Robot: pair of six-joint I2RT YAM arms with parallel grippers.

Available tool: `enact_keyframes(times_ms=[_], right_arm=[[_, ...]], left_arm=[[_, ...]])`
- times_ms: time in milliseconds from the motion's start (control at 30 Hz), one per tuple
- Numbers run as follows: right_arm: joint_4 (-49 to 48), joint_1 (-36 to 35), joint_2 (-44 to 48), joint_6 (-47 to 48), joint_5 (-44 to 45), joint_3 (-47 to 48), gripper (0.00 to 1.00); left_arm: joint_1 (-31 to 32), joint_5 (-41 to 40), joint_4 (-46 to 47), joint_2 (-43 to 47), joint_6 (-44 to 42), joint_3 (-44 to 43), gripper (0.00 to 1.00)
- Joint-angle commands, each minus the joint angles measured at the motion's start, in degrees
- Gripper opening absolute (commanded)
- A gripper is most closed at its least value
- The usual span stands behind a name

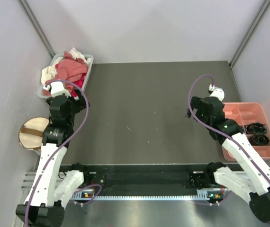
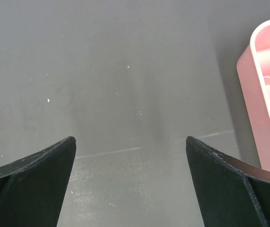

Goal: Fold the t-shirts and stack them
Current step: Grab crumpled tshirt from bin with the left arm

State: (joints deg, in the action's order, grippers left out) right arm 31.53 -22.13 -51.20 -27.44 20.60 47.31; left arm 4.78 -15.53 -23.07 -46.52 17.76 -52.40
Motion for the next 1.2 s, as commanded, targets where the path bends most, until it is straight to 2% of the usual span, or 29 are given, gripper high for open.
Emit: enact_keyframes(times_ms=[0, 167, 300, 400, 467, 533, 600, 833, 900, 933, 1033, 1167], right_arm=[[-1.4, -0.5, 0.4, 1.2, -1.3, 0.0, 0.99], [-1.6, -0.5, 2.4, 0.3, -3.6, -1.7, 0.99], [-1.2, -0.5, 4.3, -0.7, -5.0, -2.6, 0.99], [-1.3, -0.6, 5.7, -0.6, -5.0, -3.4, 0.99], [-1.0, -0.5, 6.2, -0.4, -5.0, -3.5, 0.99], [0.0, -0.5, 6.3, 0.0, -5.4, -3.1, 0.99], [0.3, -0.5, 6.5, 0.8, -5.6, -2.6, 0.99], [3.4, -0.5, 8.2, 1.0, -4.3, -2.2, 0.99], [3.5, -0.5, 9.4, 0.6, -4.2, -3.3, 0.99], [3.7, -0.5, 10.1, 0.5, -4.1, -3.5, 0.99], [4.7, -0.5, 10.8, 0.4, -4.0, -3.8, 0.99], [5.1, -0.5, 10.6, 0.8, -3.6, -3.6, 0.99]], left_arm=[[0.1, 0.4, 7.6, -2.9, 1.4, -1.7, 0.99], [0.1, -0.1, 8.0, -12.0, 3.6, -7.1, 0.99], [-0.1, -6.4, 10.4, -15.5, 5.9, -9.5, 0.99], [-0.1, -6.1, 17.1, -15.9, 0.5, -9.6, 0.99], [-0.1, -9.4, 20.1, -17.6, -3.8, -11.7, 0.99], [-0.9, -13.9, 19.4, -22.5, -9.0, -17.8, 0.99], [-1.6, -14.0, 16.8, -28.6, -11.9, -22.5, 0.99], [-4.4, -7.2, 14.0, -43.9, -16.2, -36.7, 0.95], [-7.5, -2.8, 10.8, -49.0, -16.4, -39.6, 0.90], [-9.8, -1.9, 9.6, -50.5, -15.8, -42.7, 0.84], [-15.8, 7.2, 5.5, -55.4, -11.6, -47.8, 0.82], [-19.2, 9.5, 3.6, -57.4, -9.8, -49.7, 0.81]])
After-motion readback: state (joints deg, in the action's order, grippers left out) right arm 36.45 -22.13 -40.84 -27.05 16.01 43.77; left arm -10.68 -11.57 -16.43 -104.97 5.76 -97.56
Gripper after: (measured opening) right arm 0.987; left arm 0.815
